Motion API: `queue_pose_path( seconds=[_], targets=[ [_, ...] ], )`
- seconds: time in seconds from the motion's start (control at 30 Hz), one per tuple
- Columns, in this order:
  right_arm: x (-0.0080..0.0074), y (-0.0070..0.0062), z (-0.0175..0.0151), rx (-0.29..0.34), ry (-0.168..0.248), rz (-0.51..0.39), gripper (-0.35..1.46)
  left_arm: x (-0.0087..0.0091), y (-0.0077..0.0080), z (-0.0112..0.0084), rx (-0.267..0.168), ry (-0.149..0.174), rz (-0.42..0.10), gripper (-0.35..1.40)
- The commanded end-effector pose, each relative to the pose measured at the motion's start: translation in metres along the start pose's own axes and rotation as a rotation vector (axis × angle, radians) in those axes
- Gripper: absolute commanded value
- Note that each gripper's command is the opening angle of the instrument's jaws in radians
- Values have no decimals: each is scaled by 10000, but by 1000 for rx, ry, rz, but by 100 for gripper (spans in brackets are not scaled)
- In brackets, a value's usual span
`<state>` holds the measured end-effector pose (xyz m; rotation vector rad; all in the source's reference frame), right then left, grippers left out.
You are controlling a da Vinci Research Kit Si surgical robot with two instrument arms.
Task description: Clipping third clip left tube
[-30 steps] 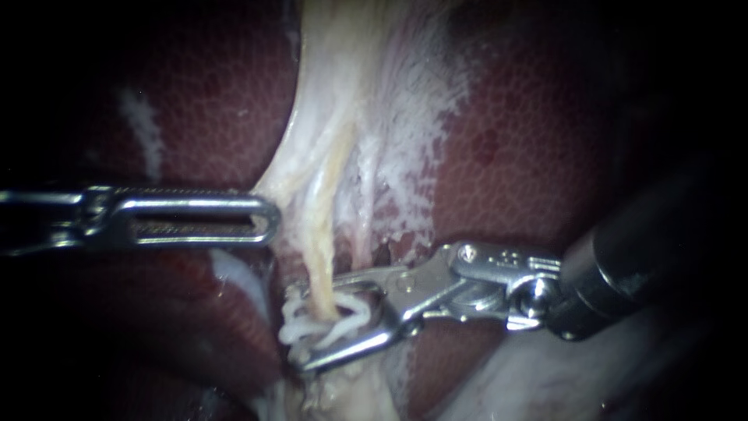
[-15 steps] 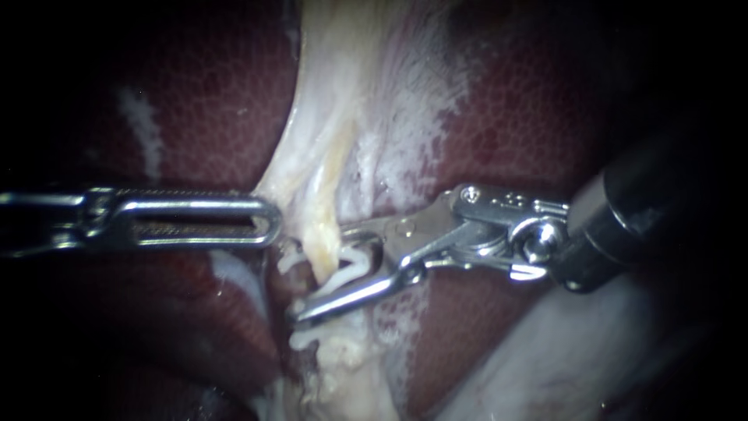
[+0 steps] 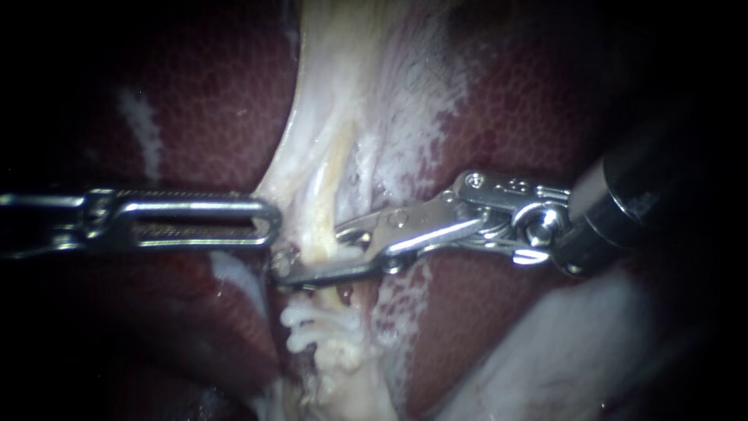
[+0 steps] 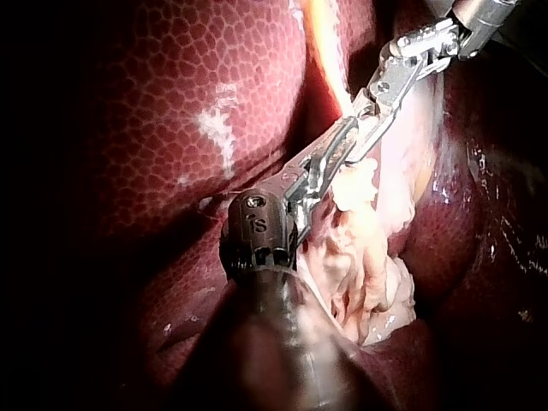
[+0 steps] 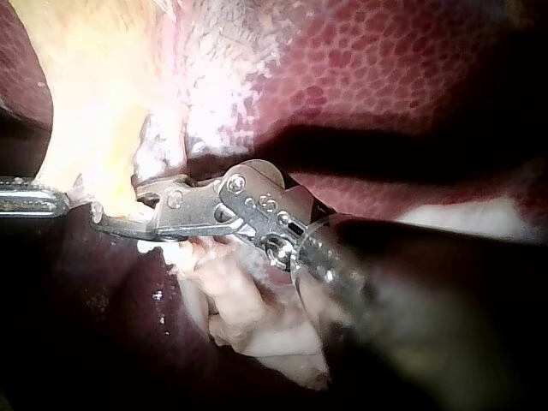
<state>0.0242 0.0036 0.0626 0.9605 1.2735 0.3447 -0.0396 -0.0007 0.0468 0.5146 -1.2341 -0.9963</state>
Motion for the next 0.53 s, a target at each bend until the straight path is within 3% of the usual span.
queue_pose_path(
  seconds=[0.03,0.53],
  targets=[
    [0,0,0,1,-4,0,-35,0,0,0,0,0,0,-35],
    [-4,-1,3,2,-9,-2,-35,0,0,1,-1,0,0,-35]
  ],
)
